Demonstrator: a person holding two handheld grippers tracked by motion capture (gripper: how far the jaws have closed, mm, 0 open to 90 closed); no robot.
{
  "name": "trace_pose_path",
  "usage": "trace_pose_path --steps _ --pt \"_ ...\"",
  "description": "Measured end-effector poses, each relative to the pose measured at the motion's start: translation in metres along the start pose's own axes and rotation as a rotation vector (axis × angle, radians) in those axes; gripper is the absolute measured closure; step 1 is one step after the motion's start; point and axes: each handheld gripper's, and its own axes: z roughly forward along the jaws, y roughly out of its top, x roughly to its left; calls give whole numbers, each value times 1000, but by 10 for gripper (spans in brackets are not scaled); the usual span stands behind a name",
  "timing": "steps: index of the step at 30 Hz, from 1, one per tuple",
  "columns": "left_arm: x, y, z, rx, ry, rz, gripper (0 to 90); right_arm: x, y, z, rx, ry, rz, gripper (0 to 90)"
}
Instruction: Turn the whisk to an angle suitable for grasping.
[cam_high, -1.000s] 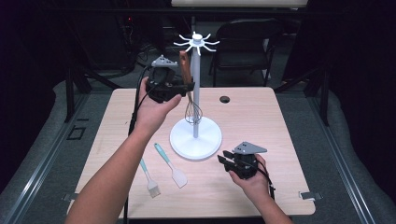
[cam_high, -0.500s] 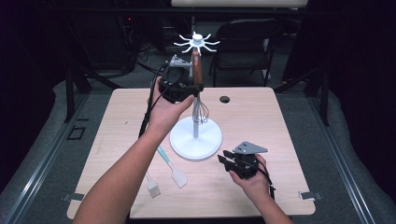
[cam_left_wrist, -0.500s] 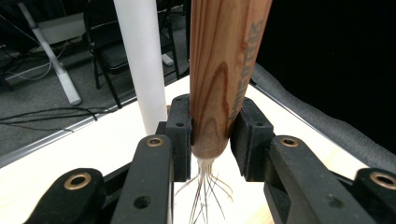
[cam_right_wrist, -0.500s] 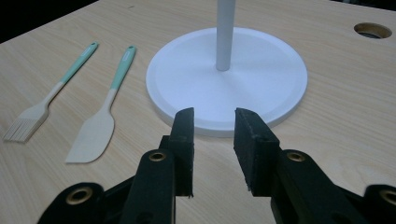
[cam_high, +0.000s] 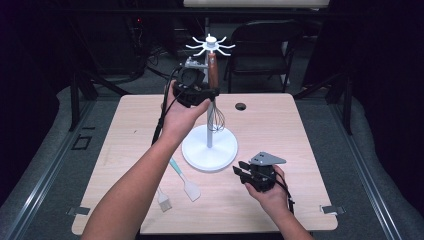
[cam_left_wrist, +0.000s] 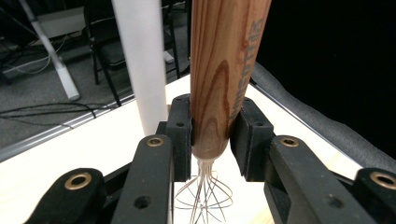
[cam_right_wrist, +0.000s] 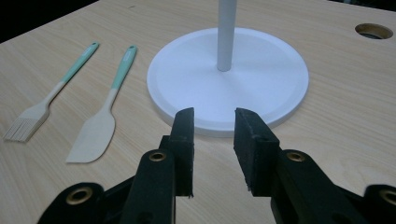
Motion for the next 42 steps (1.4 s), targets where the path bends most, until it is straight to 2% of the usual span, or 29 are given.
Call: trace_pose_path --steps 5,10,13,22,29,32,35,39,42 --pt "5 -1 3 -13 15 -10 705 -1 0 0 -7 -5 1 685" --pt "4 -3 5 -27 9 -14 698 -1 0 0 -6 -5 2 684" --pt "3 -5 4 -41 3 -11 647 -1 0 -1 -5 -6 -1 682" --pt "4 -27 1 -49 -9 -12 613 -2 0 0 7 -9 -3 673" --pt "10 -57 -5 -42 -17 -15 608 -2 -2 3 36 -15 4 636" --pt "18 -74 -10 -38 -26 -38 596 -4 -2 6 75 -9 2 625" --pt "27 -93 -12 -12 -22 -62 580 -4 -3 9 101 -18 5 619" --pt "40 -122 -17 1 -11 -107 563 -4 1 14 137 -4 11 612" --pt "51 -143 -21 -3 1 -137 544 -4 6 16 168 -4 -11 595"
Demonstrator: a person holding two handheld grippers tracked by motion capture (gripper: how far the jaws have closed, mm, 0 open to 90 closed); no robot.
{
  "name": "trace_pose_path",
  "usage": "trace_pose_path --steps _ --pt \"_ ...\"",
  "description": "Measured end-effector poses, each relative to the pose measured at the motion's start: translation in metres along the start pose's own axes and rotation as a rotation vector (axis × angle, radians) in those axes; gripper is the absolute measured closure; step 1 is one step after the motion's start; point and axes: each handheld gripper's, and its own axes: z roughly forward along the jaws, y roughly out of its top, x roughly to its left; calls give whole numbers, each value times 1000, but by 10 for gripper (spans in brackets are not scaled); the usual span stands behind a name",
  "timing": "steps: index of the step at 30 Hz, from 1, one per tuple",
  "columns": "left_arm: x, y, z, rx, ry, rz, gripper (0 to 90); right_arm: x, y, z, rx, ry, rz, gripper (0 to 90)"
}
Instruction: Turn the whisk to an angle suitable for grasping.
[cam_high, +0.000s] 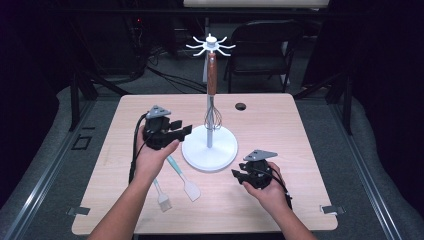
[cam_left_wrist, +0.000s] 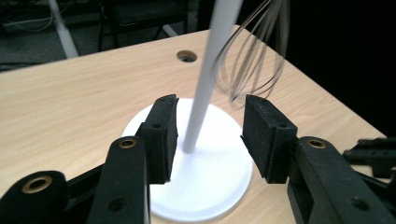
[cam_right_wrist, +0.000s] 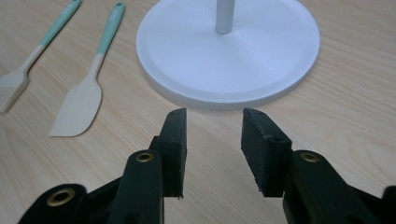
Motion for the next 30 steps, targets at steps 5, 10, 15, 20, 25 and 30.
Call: trace_pose_path --steps 5,10,15,20,25,30 --pt "19 -32 -8 -19 -22 -91 523 -1 19 -3 11 23 -22 583" --pt "35 -61 -17 -20 -25 -127 568 -3 38 -9 7 15 -17 598" --pt "49 -70 -25 -2 0 -132 583 -9 64 -18 2 20 -24 717" --pt "59 -78 -30 1 13 -152 589 -12 90 -27 -99 -7 -71 874" --pt "64 -80 -33 -13 29 -163 581 -10 110 -34 -224 -22 -78 900" --pt "66 -80 -36 -20 31 -161 582 -7 126 -44 -309 -45 -96 900"
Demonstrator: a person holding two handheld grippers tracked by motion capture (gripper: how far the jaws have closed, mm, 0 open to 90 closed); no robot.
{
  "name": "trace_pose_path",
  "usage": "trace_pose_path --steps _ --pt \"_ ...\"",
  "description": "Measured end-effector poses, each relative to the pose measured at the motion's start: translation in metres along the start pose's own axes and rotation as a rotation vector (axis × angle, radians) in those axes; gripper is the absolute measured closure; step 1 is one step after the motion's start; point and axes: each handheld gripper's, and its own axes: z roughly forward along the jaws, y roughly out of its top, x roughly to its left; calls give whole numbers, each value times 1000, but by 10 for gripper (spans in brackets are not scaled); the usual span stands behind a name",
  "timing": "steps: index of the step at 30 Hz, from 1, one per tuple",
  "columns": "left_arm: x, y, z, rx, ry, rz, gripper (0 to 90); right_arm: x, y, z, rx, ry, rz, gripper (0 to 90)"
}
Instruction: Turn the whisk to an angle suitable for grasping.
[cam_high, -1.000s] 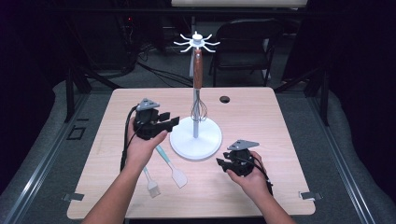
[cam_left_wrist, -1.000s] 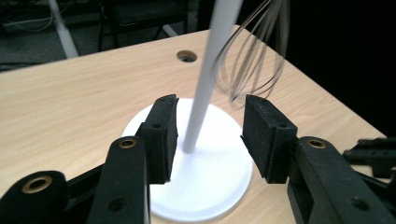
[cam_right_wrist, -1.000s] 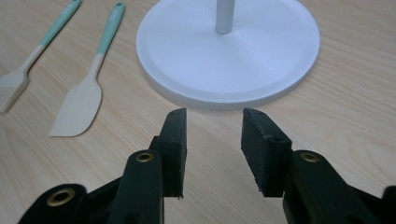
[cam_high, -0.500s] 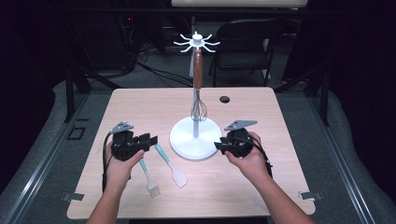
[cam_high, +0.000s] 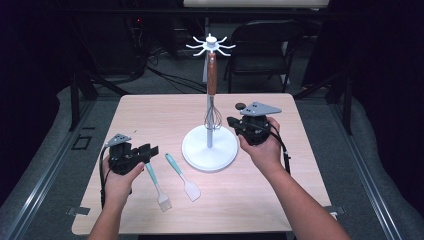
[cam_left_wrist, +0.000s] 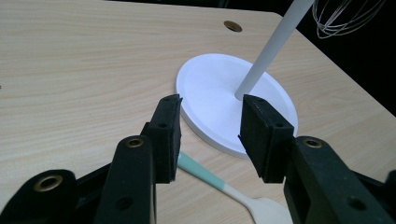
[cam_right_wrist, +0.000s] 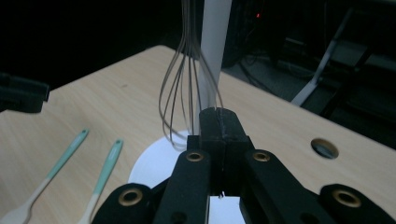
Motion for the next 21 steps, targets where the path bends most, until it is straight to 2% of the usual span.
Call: trace_pose_path --steps 4,11,16,21 --pt "0 0 0 -18 -3 -5 583 -2 17 -5 -68 -3 4 900" --pt "-1 0 1 -16 -4 4 583 -8 43 -12 -182 -8 13 900" --pt "-1 0 1 -19 0 9 582 -12 60 -12 -213 -8 19 900" --pt "-1 -1 1 -16 -1 11 582 -18 79 -16 -245 -2 47 900"
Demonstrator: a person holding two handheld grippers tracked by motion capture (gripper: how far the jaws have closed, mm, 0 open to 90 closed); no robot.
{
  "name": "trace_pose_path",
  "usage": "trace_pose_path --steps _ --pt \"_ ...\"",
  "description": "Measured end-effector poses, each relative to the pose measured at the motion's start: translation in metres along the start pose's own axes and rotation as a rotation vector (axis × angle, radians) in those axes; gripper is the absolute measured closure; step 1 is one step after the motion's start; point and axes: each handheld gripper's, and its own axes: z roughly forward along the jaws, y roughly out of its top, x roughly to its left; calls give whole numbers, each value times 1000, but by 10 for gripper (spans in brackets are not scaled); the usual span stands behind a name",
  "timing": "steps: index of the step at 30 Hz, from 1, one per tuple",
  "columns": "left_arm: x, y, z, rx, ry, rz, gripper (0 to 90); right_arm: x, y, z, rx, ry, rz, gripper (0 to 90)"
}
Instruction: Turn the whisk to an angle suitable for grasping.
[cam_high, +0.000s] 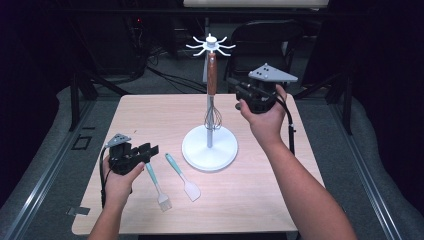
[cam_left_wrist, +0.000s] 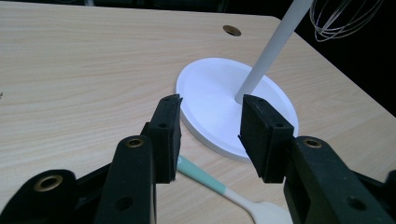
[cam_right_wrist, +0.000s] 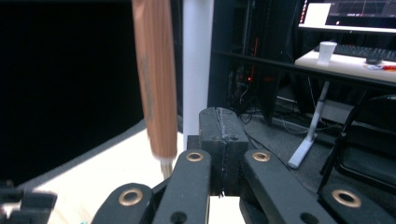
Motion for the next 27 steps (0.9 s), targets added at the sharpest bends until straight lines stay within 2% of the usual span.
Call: trace_pose_path --steps 7,14,19,27 --pt "-1 -1 2 0 -2 1 580 -6 30 -5 -46 -36 -17 900" --pt "-1 0 1 -4 -7 -3 579 -5 48 -6 -65 -61 -37 900" --pt "0 0 0 -3 -9 -1 578 -3 54 -5 -71 -49 -28 900" --pt "3 0 -1 -6 -2 -21 579 14 56 -5 -78 -13 -57 900"
